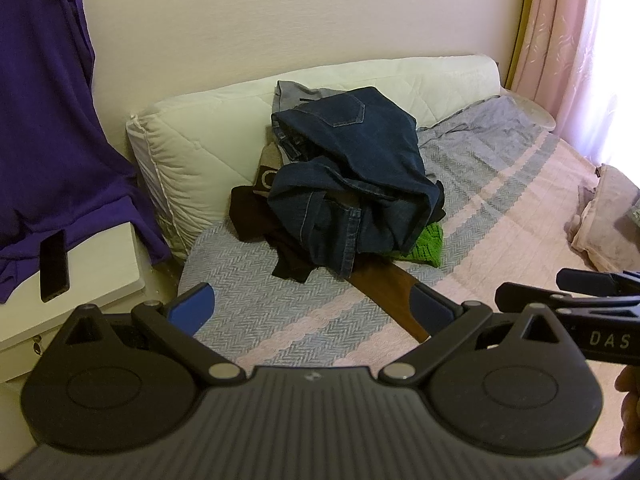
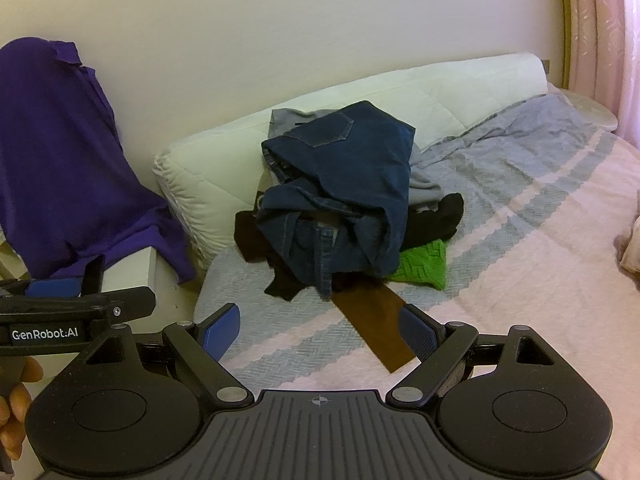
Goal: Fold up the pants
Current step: 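Move both grippers toward the blue jeans on the clothes pile, then grasp the blue jeans with the left gripper while the right gripper grasps them too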
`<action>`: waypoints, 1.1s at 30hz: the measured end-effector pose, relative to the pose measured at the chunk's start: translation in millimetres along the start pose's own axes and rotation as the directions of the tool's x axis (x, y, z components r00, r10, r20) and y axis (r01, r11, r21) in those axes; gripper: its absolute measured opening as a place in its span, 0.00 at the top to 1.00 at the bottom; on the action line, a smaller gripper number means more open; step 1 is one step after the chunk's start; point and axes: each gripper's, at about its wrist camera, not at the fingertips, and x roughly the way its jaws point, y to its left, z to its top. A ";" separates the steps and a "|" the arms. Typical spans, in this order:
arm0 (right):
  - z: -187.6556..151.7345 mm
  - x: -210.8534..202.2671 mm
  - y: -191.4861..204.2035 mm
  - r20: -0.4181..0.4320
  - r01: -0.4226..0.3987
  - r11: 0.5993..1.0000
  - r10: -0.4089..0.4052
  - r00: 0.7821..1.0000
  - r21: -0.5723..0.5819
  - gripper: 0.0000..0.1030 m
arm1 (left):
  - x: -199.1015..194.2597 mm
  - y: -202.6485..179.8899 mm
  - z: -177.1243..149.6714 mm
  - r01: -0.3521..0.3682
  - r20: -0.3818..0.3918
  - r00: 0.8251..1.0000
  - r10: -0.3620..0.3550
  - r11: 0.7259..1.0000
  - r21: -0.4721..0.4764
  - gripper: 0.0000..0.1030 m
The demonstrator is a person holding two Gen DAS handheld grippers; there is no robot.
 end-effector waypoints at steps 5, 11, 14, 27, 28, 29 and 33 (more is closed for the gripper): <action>-0.5 0.9 -4.1 -0.002 -0.018 1.000 0.018 1.000 -0.007 0.19 | -3.8 1.0 0.3 -0.016 0.006 1.000 0.016 1.000 0.001 0.01; -2.0 6.7 -11.1 -0.009 -0.024 0.999 0.024 1.000 -0.026 0.19 | -1.6 7.6 4.7 -0.017 0.005 1.000 0.017 1.000 0.013 0.01; -0.8 14.4 -14.7 -0.016 -0.019 0.999 0.018 1.000 -0.027 0.19 | 9.8 14.9 12.5 -0.009 -0.003 1.000 0.009 1.000 0.023 0.01; 42.5 121.1 -37.5 -0.024 0.088 0.988 -0.092 0.995 -0.127 0.19 | 165.2 12.5 73.1 0.118 0.015 0.990 -0.140 0.887 0.446 0.01; 47.3 135.3 -40.1 -0.032 0.096 0.986 -0.101 0.994 -0.135 0.19 | 184.7 10.4 80.5 0.134 0.014 0.987 -0.161 0.862 0.489 0.01; 51.0 149.6 -43.9 -0.045 0.105 0.985 -0.112 0.993 -0.137 0.19 | 201.7 9.1 86.0 0.145 0.011 0.984 -0.177 0.840 0.523 0.01; 68.8 215.0 -63.0 -0.083 0.149 0.980 -0.161 0.983 -0.131 0.19 | 274.5 1.5 102.0 0.179 0.006 0.969 -0.247 0.718 0.672 0.01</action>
